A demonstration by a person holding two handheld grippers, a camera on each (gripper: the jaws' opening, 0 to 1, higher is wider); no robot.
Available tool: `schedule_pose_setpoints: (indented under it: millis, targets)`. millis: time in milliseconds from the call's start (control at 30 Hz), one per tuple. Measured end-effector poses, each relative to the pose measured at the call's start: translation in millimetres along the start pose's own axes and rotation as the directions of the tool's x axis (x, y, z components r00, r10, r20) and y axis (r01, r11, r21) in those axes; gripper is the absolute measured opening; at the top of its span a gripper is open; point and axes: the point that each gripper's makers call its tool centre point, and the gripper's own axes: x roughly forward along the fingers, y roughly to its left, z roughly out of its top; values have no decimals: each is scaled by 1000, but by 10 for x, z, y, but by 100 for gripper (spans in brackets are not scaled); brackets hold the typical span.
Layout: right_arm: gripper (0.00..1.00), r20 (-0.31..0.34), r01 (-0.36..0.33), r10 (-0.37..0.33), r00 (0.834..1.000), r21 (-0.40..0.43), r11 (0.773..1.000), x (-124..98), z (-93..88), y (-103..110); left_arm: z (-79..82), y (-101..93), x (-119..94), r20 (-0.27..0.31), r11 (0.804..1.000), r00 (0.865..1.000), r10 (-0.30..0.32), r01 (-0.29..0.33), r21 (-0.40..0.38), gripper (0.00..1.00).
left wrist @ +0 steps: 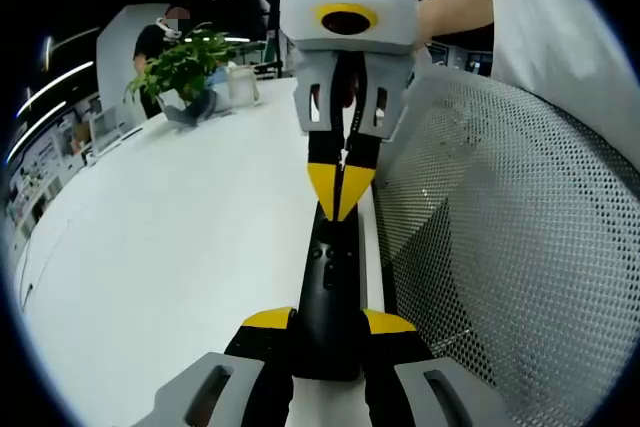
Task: Press the specified remote control buttons in sequence, fully releasing each button before pressing the next.
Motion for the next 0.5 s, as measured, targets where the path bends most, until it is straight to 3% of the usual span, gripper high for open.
schedule_pose_setpoints:
  millis: [200,500]
  targets:
    - [0,169,-9,-13,986,130,991,-37,5,-6,3,-2,1,1,1000,1000,0,0,-2,25]
    - [0,181,9,-25,983,89,996,5,92,12,6,-5,1,1,1000,1000,0,0,-2,25]
